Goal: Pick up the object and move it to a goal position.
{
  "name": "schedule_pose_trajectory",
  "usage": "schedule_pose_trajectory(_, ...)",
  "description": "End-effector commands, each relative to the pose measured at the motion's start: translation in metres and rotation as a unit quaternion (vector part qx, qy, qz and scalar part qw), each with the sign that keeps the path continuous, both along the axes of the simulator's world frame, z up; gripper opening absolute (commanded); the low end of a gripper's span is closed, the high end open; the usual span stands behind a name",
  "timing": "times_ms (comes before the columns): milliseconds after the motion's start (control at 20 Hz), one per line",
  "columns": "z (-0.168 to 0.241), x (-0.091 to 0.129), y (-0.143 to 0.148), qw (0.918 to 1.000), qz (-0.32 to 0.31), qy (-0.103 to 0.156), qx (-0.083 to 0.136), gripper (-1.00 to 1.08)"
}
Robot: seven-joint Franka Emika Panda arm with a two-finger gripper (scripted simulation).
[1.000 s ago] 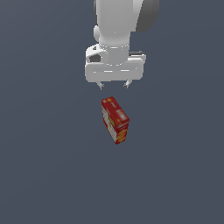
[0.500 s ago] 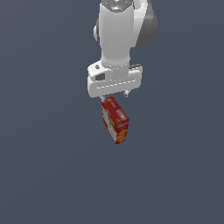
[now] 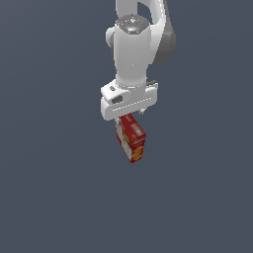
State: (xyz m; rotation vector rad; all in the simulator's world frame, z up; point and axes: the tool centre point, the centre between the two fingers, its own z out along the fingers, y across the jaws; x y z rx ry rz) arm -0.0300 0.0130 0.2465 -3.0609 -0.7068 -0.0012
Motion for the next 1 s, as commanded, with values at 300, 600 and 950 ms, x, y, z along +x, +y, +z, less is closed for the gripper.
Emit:
schedule_pose_trajectory(300, -0.005, 0.001, 0.000, 0.9999, 0.010, 0.001, 0.000, 1.00)
schedule_pose_trajectory(600, -0.024, 0.000, 0.000, 0.9999, 0.011, 0.000, 0.000, 1.00)
schedule_pose_trajectory(950, -0.052, 0.000, 0.000, 0.9999, 0.012, 0.000, 0.000, 1.00)
